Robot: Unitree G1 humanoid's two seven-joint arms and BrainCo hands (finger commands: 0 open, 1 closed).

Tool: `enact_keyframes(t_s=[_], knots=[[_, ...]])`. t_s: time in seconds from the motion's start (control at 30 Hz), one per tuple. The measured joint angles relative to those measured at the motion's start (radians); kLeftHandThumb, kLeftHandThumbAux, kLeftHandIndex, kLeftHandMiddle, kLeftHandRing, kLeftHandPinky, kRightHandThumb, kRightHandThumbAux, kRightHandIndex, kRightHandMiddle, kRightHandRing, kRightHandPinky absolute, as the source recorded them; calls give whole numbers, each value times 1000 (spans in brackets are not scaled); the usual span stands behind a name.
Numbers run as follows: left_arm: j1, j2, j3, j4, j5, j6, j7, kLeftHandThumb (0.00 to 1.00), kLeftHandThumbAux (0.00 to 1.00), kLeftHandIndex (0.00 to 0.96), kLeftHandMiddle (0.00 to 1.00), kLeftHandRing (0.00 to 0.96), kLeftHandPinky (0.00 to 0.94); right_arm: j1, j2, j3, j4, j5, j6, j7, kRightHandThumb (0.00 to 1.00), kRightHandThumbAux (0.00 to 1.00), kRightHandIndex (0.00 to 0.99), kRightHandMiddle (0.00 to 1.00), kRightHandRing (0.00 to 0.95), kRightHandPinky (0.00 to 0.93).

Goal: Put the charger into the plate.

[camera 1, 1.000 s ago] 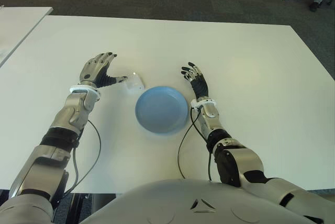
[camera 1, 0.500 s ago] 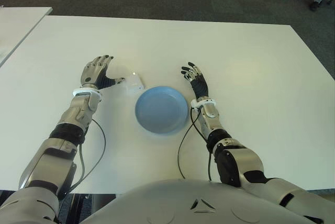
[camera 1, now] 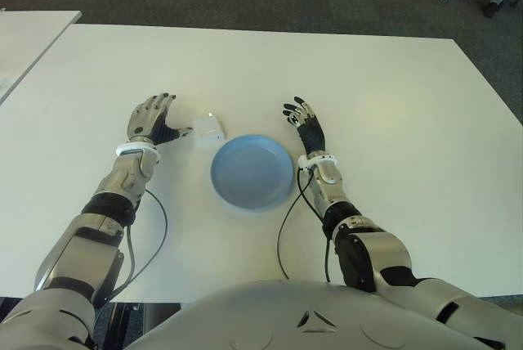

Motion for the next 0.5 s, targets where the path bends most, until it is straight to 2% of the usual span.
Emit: enact_keyframes(t_s=[0.27, 0.5], knots=[[7, 1, -8, -14, -9, -10, 0, 313, 493, 0, 32, 48, 98, 0, 0, 1, 0, 0, 0, -4, 0, 553, 122, 272, 241, 185], [34, 11, -9, -71, -15, -18, -3, 273, 397, 0, 24, 35, 65, 0, 0, -1, 1, 1, 0, -2, 0, 556, 127, 276, 244, 185]])
